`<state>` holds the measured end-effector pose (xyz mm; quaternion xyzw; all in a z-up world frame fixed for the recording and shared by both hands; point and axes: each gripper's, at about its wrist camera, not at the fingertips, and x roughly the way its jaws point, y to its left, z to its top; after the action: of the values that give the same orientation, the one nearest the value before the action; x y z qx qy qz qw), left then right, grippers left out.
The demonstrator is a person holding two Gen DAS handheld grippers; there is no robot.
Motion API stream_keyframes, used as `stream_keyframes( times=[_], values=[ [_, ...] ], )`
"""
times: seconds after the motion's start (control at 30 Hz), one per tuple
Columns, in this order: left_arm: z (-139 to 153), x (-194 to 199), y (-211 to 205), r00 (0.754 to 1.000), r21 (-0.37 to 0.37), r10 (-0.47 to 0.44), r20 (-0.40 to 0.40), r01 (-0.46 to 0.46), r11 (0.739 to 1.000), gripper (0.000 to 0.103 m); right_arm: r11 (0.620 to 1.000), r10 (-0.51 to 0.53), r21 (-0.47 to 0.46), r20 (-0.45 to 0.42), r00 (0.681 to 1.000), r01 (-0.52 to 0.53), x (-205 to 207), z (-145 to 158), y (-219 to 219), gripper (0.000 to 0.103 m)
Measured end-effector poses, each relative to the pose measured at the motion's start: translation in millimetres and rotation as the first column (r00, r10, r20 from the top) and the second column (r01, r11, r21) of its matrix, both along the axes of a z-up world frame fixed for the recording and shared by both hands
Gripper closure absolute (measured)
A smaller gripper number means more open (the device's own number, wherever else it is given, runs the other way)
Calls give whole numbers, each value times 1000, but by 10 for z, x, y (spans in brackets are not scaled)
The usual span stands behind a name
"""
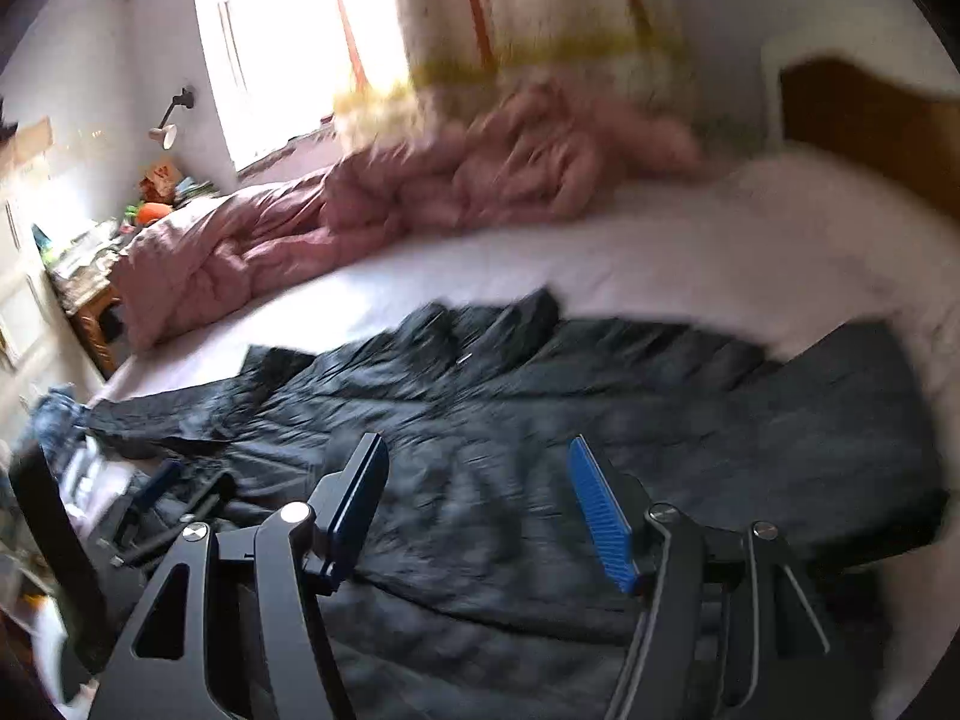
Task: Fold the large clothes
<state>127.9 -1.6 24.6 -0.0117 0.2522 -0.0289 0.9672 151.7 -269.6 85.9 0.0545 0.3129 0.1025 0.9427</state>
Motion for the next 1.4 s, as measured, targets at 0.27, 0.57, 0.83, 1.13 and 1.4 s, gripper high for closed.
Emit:
stream_keyframes(
  times=[0.27, 0.57, 0.83, 1.13, 1.4],
  values=[
    [89, 636, -354, 918, -93, -139, -371, 112, 989, 11, 958, -274, -16, 261, 926, 288, -533, 737, -844, 30],
    [-388, 1145, -762, 817, -47, -150, -557, 149, 988, 64, 873, -483, 26, 192, 854, 488, -466, 541, -1630, 30],
    [-378, 1353, -428, 884, 474, 313, -348, -122, 872, 92, 878, -478, 58, 162, 863, 476, -476, 478, -1768, 30],
    [-513, 1588, 299, 847, 410, 356, -394, -185, 893, 92, 966, -252, 35, -56, 966, 255, -54, 129, -1410, 30],
    [-468, 1567, 340, 868, 332, 284, -407, -149, 932, 56, 980, -96, 134, -319, 943, 145, 485, -519, -1160, 76]
  ],
)
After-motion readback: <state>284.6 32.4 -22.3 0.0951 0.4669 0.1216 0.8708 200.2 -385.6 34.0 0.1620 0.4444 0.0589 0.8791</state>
